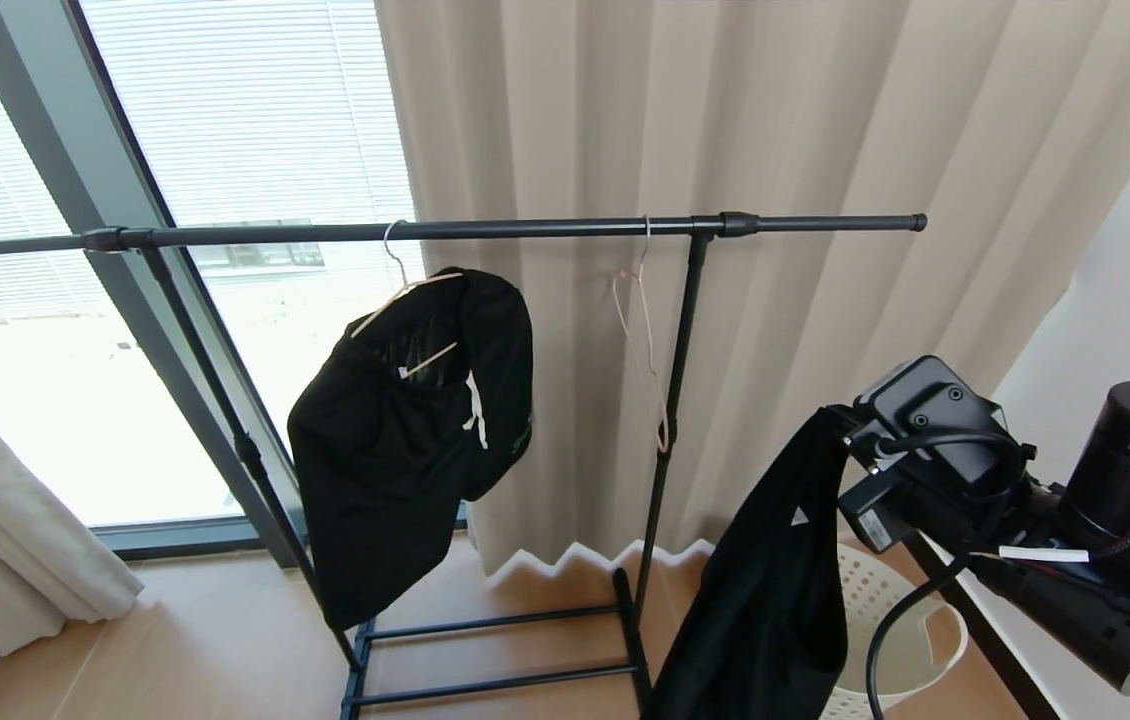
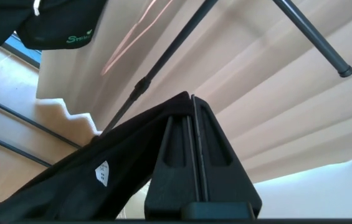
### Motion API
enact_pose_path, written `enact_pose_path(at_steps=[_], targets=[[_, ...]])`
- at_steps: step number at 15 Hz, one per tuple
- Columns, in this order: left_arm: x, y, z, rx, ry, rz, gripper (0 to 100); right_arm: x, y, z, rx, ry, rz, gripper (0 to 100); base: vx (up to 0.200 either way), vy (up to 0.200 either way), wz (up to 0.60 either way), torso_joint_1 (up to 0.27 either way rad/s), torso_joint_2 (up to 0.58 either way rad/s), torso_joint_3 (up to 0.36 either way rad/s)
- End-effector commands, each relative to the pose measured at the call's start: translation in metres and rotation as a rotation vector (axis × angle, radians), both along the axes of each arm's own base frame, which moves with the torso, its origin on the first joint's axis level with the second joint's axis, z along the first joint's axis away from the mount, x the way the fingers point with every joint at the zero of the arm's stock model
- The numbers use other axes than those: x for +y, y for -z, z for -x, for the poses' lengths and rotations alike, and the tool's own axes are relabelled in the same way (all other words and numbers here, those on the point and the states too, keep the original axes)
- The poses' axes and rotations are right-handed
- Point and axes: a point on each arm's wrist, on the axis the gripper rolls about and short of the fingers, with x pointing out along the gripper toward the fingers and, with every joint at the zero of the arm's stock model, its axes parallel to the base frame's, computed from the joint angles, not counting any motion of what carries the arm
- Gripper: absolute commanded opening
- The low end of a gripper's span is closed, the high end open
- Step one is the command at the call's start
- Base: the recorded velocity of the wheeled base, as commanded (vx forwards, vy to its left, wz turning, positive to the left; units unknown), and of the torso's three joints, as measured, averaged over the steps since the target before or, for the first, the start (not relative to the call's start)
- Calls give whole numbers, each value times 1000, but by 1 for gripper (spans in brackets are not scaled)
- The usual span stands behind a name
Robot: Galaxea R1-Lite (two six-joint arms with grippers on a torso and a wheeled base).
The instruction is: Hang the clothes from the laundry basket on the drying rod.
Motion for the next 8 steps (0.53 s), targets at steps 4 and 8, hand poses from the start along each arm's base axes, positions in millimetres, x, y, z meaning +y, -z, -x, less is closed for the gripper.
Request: enact_pose_path(at_steps=[4,8], targets=[[-35,-103,-106,408,444,296,100,2,-3,-1,-8,-2,-9,0,0,0,0,0,0,0],[-126,-113,-186,534,669,415,100,22,-3,-15,8,-23,-82,0,0,0,0,0,0,0]])
